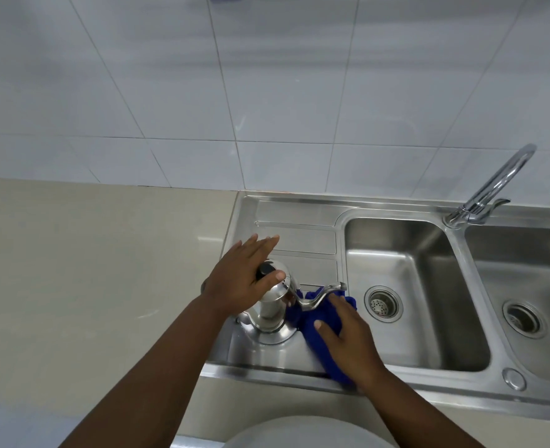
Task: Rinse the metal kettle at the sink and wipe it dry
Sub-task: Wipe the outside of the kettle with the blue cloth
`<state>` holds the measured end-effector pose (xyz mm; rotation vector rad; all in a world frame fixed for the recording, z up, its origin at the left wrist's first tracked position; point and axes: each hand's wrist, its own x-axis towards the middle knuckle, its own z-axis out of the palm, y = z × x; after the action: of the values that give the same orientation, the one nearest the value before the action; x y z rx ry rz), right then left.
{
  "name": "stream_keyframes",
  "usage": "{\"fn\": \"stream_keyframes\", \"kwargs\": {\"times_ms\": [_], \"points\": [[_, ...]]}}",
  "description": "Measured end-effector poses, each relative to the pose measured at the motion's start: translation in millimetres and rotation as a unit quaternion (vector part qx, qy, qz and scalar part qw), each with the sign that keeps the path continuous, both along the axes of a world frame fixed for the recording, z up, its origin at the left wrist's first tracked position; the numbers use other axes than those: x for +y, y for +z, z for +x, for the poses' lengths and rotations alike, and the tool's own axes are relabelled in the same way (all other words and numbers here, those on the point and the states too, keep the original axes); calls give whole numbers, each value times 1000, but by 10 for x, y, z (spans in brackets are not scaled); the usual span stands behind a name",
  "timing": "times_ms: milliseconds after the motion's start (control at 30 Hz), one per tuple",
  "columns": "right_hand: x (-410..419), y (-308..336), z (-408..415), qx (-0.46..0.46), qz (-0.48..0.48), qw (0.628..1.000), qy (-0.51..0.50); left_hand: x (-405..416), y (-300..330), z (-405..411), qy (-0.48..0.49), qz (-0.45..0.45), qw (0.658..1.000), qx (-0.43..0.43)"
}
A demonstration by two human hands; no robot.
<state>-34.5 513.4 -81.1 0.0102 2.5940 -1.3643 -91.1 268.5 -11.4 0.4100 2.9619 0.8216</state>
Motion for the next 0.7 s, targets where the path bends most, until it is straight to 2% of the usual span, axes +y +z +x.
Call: {"fn": "stream_keyframes", "kwargs": {"times_ms": [100, 167, 233, 300, 367, 600, 700], "points": [[-26, 182, -109, -6, -118, 992, -39, -103, 60, 40, 25, 157, 987, -3], [-42, 226, -188, -19, -148, 988, -42, -266, 86, 104, 83, 252, 964, -5], [-51, 237, -236, -22, -147, 988, -36, -517, 47, 211, 134, 299, 942, -76], [-61, 239, -244, -26, -128, 991, -29, -764, -96, 326, 156, 298, 927, -167], [-64, 232, -242, -26, -103, 994, -29, -896, -235, 409, 173, 261, 928, -202], [-87, 235, -237, -5, -47, 999, -9, -837, -377, 424, 215, 279, 921, -170], [-84, 254, -249, 4, -52, 999, 4, -870, -379, 400, 219, 285, 917, -171]]}}
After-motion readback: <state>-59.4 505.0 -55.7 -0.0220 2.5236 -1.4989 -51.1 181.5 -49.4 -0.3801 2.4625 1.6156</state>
